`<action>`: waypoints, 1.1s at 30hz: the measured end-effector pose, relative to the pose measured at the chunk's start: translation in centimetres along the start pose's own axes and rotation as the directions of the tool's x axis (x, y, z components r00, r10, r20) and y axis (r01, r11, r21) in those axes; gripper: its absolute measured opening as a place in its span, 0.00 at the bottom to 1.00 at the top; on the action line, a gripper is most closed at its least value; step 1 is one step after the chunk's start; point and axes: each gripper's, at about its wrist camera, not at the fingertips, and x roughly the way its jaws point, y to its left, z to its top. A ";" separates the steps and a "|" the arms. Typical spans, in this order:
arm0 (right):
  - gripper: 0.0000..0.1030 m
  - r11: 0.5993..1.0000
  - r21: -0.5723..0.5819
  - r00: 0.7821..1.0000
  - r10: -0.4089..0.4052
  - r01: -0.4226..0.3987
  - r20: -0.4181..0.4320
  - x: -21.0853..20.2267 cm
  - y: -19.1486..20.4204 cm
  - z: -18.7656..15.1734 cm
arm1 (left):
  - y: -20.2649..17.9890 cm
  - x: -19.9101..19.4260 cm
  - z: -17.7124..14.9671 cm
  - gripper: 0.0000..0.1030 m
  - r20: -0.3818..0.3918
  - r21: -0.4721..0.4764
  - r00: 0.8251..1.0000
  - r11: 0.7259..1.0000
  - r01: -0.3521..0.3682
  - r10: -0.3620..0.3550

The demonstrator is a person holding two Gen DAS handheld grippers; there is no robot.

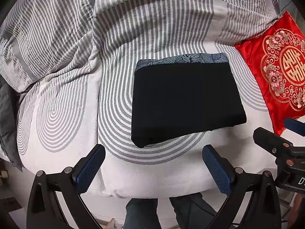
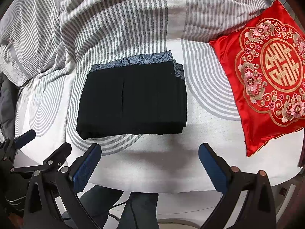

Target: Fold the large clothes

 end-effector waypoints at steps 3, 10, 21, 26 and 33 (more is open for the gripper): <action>0.99 1.000 -0.001 1.000 0.000 0.000 -0.004 0.1 -0.1 0.1 | -0.1 0.1 0.0 0.99 -0.003 0.000 1.000 1.000 0.000 0.000; 0.99 1.000 -0.001 1.000 -0.002 0.002 -0.004 0.2 -0.1 0.1 | -0.1 0.2 0.1 0.99 -0.004 0.000 1.000 1.000 0.000 0.000; 0.99 1.000 -0.007 1.000 -0.002 0.002 -0.008 0.4 0.0 0.6 | -0.1 0.3 0.3 0.99 -0.006 0.003 1.000 1.000 0.000 0.000; 0.99 1.000 -0.005 1.000 -0.003 0.003 -0.008 0.4 0.0 0.4 | 0.0 0.4 0.3 0.99 -0.009 0.001 1.000 1.000 0.002 -0.002; 0.99 1.000 -0.009 1.000 -0.003 0.003 -0.010 0.5 0.0 0.5 | 0.1 0.6 0.4 0.99 -0.011 -0.002 1.000 1.000 0.004 -0.004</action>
